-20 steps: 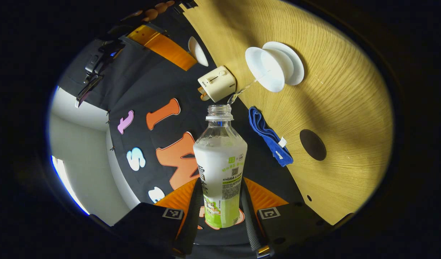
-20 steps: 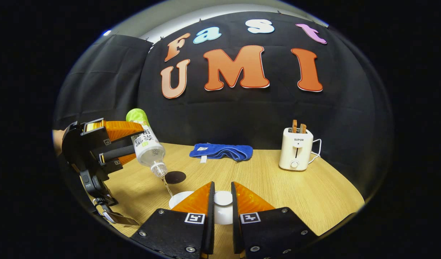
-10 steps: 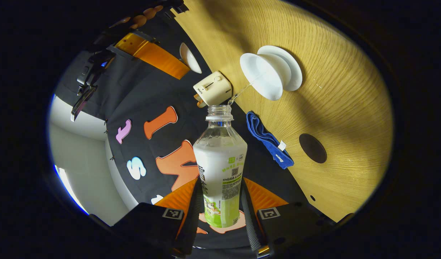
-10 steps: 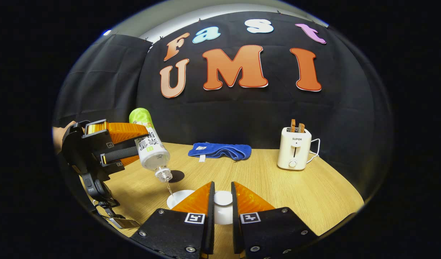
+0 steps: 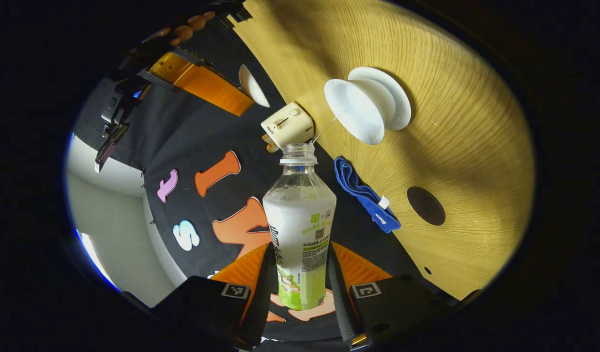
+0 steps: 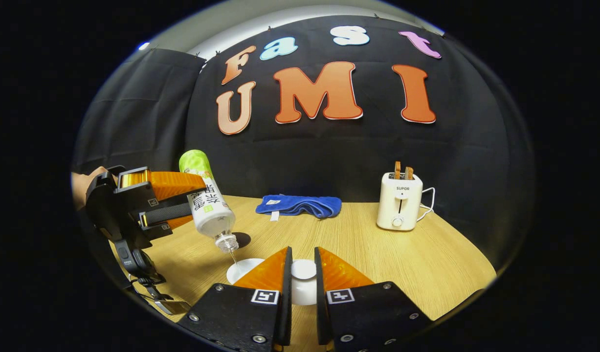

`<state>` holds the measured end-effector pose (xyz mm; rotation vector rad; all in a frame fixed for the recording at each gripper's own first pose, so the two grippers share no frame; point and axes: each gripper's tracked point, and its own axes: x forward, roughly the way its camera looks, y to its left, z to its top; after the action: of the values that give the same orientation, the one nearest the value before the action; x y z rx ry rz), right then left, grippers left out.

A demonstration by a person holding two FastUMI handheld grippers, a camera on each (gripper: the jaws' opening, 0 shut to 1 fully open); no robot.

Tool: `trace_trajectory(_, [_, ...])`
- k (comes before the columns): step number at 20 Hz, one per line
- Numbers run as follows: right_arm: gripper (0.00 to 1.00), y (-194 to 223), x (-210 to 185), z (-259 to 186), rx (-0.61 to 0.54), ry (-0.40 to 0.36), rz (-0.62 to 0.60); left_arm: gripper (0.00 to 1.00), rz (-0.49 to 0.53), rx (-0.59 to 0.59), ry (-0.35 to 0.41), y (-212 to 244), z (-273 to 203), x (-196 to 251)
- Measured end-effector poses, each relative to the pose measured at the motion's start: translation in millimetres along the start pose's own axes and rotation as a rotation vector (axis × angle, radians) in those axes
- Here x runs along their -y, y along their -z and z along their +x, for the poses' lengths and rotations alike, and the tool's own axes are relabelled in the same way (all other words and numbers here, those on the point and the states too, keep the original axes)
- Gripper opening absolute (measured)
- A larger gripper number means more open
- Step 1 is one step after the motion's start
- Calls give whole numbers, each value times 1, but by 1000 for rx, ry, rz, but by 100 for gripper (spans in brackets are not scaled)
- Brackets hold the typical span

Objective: Open the teacup lid with one hand, grasp the water bottle and pour water into the teacup with the other hand; after pouring, place the water bottle on the coaster and then close the teacup lid.

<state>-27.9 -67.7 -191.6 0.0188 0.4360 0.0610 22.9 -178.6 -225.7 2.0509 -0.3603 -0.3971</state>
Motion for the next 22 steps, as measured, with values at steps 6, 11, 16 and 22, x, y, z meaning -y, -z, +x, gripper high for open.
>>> trace_trajectory(6, [22,0,0,2,0,-1,6,59,-58,0,-18,3,-1,-3])
trace_trajectory(11, [22,0,1,2,4,3,14,59,-188,14,-45,3,-5,-6])
trace_trajectory(16, [21,-3,-5,3,18,-16,30,58,-372,26,-81,9,-3,-8])
trace_trajectory(22, [22,-1,-5,4,11,-9,19,58,-484,20,-172,21,-7,-20])
